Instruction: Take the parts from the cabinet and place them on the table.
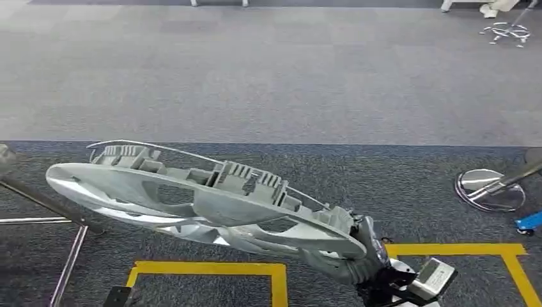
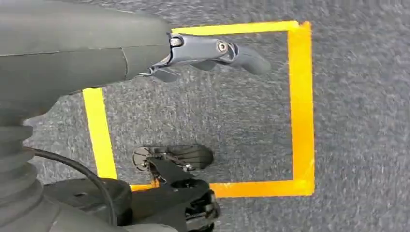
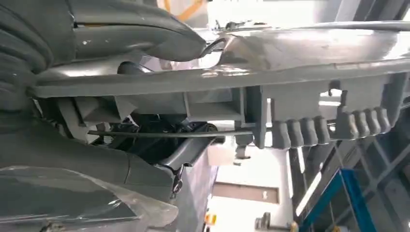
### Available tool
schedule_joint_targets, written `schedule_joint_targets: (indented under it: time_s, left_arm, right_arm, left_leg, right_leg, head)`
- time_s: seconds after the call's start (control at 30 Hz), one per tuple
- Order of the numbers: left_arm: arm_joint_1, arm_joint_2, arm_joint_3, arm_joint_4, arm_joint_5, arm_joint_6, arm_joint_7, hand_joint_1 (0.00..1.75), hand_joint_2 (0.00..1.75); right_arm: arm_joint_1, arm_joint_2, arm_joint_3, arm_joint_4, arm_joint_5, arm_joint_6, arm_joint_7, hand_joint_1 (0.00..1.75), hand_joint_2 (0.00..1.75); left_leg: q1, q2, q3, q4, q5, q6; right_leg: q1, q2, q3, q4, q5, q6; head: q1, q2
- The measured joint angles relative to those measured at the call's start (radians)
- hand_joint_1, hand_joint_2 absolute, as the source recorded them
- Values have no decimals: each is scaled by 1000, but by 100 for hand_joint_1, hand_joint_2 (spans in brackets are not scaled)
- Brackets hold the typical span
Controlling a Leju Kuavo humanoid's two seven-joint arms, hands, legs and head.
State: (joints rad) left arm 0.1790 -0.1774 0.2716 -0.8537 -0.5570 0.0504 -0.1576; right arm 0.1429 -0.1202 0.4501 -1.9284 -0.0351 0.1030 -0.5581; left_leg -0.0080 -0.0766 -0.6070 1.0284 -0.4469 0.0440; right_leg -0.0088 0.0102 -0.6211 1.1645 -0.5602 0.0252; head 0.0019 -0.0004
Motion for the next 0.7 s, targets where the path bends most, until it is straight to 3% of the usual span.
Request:
schedule_joint_targets:
  time_s: [0.03, 0.07, 0.1, 0.13, 0.2, 0.23, 0.27, 0.3, 0.37, 0.4, 0.43, 0.5, 0.53, 0.57, 0.6, 0.7]
  left_arm:
    - [0, 0, 0, 0, 0, 1, 0, 0, 175]
    - [-1, 0, 0, 0, 1, 1, 0, 0, 175]
    - [-4, 0, 0, 0, 2, 2, 0, 0, 175]
    - [-2, 0, 0, 0, 2, 3, 0, 0, 175]
    - [4, 0, 0, 0, 2, 6, 0, 0, 175]
    - [4, 2, 0, 0, 3, 8, 0, 0, 175]
    - [4, 2, 0, 0, 3, 9, 0, 0, 175]
    - [2, 2, 0, 0, 3, 9, 0, 0, 175]
    - [0, 2, 0, 0, 3, 9, 0, 0, 175]
    - [1, 2, 0, 0, 2, 9, 0, 0, 175]
    - [2, 2, 0, 0, 3, 9, 0, 0, 175]
    - [5, 2, 0, 0, 2, 10, 0, 0, 175]
    - [4, 3, 0, 0, 3, 12, 0, 0, 175]
    - [2, 3, 0, 0, 2, 13, 0, 0, 175]
    - [-1, 4, 0, 0, 3, 13, 0, 0, 175]
    - [2, 5, 0, 0, 3, 13, 0, 0, 175]
  right_arm:
    - [-1, 0, 0, 0, 0, 0, 0, 175, 175]
    - [-1, 0, 0, 0, 0, -1, 0, 175, 175]
    - [0, 0, 0, -1, 0, -2, -1, 175, 175]
    - [1, 0, 0, 0, 0, -2, -1, 175, 175]
    - [-3, 0, 0, -1, 2, -2, -1, 175, 175]
    - [-3, 0, 0, -1, 2, -2, -1, 175, 175]
    - [-1, 0, 0, -1, 2, -2, -2, 175, 175]
    - [-2, 0, 0, -1, 1, -3, -2, 175, 175]
    - [-1, 0, -2, -1, 0, -3, -1, 175, 175]
    - [-1, 0, -2, -1, 1, -3, -1, 175, 175]
    - [0, 0, -2, 0, 2, -3, -1, 175, 175]
    - [-1, 0, -2, -1, 2, -3, -1, 175, 175]
    - [-2, 0, -2, -1, 2, -3, -2, 175, 175]
    - [-2, 0, -2, -1, 2, -3, -2, 175, 175]
    - [-1, 0, -2, -1, 2, -3, -2, 175, 175]
    - [-3, 0, -1, -1, 2, -5, -2, 175, 175]
  left_leg:
    - [0, -15, 3, 0, -1, -2]
    - [-3, -27, 1, 2, -2, -4]
    - [-2, -39, -6, 9, -3, -8]
    - [2, -48, -11, 7, 1, -15]
    - [5, -71, -12, 1, 7, -27]
    - [3, -56, -15, 13, -4, -29]
    - [-3, 0, -25, 41, -26, -35]
    - [-1, 37, -55, 108, -67, -42]
    - [6, 60, -123, 254, -131, -50]
    - [10, 64, -143, 299, -140, -54]
    - [12, 65, -139, 295, -128, -56]
    - [13, 75, -66, 156, -46, -54]
    - [11, 99, -17, 66, -8, -48]
    - [2, 151, 12, 10, -12, -42]
    - [-8, 156, 17, -6, -16, -35]
    - [-12, 121, 8, -5, -14, -18]
  right_leg:
    - [0, 30, 36, -98, 57, -6]
    - [-3, 83, 49, -128, 56, -6]
    - [-7, 83, 56, -146, 57, -2]
    - [-1, 73, 58, -143, 58, -3]
    - [1, 54, 62, -145, 60, -9]
    - [-7, 34, 68, -156, 65, -17]
    - [-6, 23, 74, -160, 65, -20]
    - [-3, 6, 76, -160, 64, -24]
    - [1, -25, 78, -159, 60, -30]
    - [2, -41, 78, -159, 59, -30]
    - [2, -52, 79, -159, 57, -30]
    - [2, -77, 85, -159, 52, -26]
    - [3, -88, 90, -159, 49, -24]
    - [4, -97, 93, -160, 47, -20]
    - [12, -107, 91, -154, 42, -14]
    - [8, -142, 100, -162, 41, -2]
  head:
    - [1, 0]
    - [-1, 0]
    - [-2, 0]
    - [1, 0]
    - [2, 0]
    - [2, 0]
    - [-5, 0]
    - [-6, 0]
    - [-7, 0]
    - [-7, 0]
    - [-7, 0]
    - [-7, 0]
    - [-7, 0]
    - [-6, 0]
    - [-8, 0]
    - [-6, 0]
